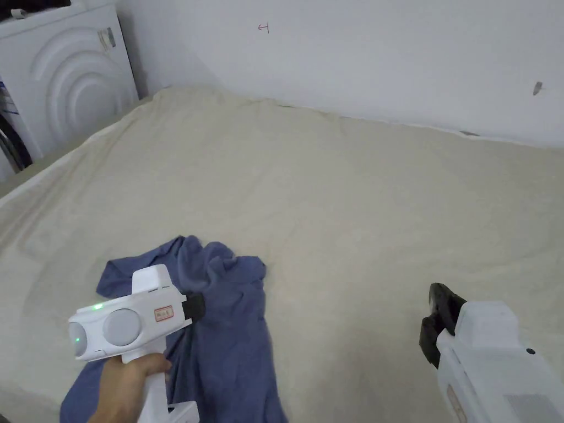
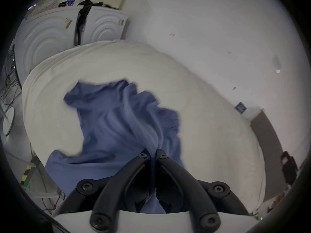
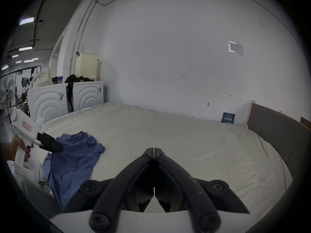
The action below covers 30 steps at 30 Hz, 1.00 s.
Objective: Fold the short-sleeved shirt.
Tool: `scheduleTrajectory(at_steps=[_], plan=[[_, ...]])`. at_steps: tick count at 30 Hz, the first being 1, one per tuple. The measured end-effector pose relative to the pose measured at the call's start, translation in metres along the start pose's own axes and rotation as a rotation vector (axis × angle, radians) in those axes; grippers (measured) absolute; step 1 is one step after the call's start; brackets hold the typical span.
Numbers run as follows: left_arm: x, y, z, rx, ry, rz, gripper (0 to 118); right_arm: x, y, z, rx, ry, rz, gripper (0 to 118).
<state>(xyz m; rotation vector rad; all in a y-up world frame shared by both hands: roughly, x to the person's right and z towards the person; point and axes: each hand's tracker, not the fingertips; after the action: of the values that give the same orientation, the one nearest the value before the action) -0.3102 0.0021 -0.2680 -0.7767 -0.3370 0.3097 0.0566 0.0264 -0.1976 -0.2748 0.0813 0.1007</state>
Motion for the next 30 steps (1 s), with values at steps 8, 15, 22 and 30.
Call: scheduleTrajectory(at_steps=[8,15,22,30], plan=[[0.128,0.06,0.039,0.118,-0.25,-0.185,6,0.036,0.007,0.033,0.055,-0.062,-0.068,1],[0.252,0.109,0.048,0.164,-0.453,-0.352,6,0.087,0.011,0.075,0.121,-0.183,-0.072,1],[0.342,0.109,0.022,0.144,-0.562,-0.48,6,0.137,0.008,0.112,0.141,-0.305,-0.063,1],[0.377,0.051,-0.038,-0.031,-0.638,-0.594,6,0.167,-0.006,0.134,0.12,-0.39,-0.074,1]])
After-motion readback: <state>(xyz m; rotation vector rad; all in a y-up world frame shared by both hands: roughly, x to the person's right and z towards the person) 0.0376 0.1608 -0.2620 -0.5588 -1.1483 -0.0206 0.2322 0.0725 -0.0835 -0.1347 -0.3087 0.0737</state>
